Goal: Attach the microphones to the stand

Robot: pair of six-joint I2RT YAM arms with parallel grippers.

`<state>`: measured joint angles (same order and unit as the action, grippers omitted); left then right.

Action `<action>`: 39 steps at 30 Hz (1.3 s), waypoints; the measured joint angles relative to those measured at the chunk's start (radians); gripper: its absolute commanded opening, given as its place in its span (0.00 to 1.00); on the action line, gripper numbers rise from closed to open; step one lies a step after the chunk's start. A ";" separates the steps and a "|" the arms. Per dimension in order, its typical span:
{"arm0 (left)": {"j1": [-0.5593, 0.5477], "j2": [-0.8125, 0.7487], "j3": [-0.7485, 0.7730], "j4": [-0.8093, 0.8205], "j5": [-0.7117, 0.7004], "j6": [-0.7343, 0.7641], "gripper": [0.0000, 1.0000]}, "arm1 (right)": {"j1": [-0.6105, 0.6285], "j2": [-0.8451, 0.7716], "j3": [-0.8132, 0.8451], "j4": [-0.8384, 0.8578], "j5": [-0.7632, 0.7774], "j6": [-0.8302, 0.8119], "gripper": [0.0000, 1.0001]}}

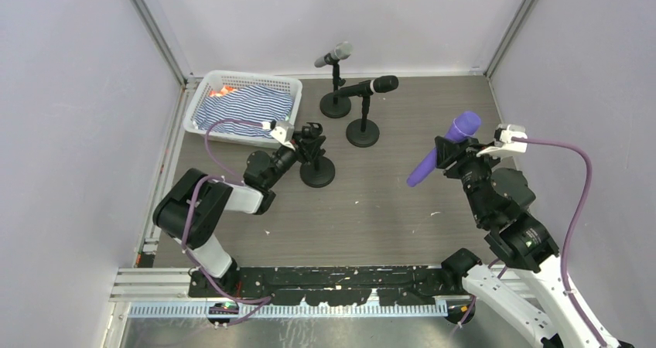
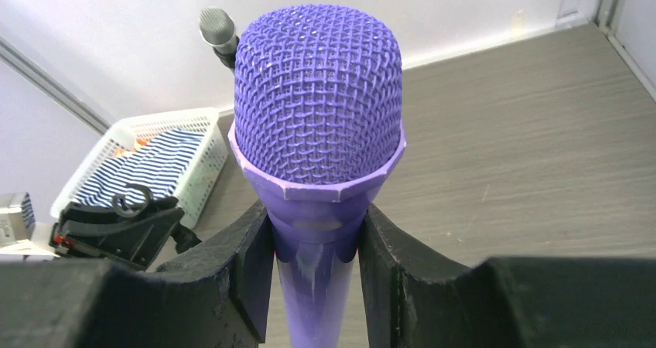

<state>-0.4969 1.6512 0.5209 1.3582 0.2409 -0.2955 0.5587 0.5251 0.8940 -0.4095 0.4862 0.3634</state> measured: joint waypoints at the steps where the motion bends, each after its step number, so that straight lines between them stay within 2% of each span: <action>1: 0.002 0.002 0.000 0.002 0.004 0.007 0.23 | 0.000 -0.002 -0.008 0.022 -0.006 -0.002 0.01; 4: 0.007 0.011 0.003 0.017 0.013 0.008 0.15 | 0.000 -0.016 -0.052 0.097 -0.027 -0.010 0.01; 8: 0.009 0.013 0.004 0.021 0.029 0.002 0.01 | 0.000 -0.036 -0.166 0.270 -0.084 -0.024 0.01; 12: 0.012 0.014 0.012 0.017 0.070 -0.030 0.00 | 0.000 -0.019 -0.259 0.465 -0.142 -0.039 0.01; 20: 0.011 0.016 0.021 0.014 0.164 -0.122 0.00 | 0.000 0.104 -0.309 0.845 -0.259 -0.052 0.01; 22: 0.010 0.016 0.021 0.014 0.172 -0.136 0.00 | 0.000 0.153 -0.343 0.983 -0.297 -0.053 0.01; 27: -0.015 0.016 0.021 0.014 0.161 -0.151 0.00 | 0.000 0.318 -0.349 1.194 -0.390 -0.047 0.01; 33: -0.051 0.016 0.021 0.014 0.125 -0.166 0.00 | 0.012 0.496 -0.312 1.349 -0.500 -0.039 0.01; 39: -0.055 0.016 0.021 0.013 0.102 -0.173 0.00 | 0.074 0.578 -0.240 1.424 -0.552 -0.070 0.01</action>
<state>-0.5518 1.6669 0.5415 1.3716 0.3428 -0.4686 0.6331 1.1034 0.6540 1.0149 -0.0662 0.2932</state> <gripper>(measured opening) 0.294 0.444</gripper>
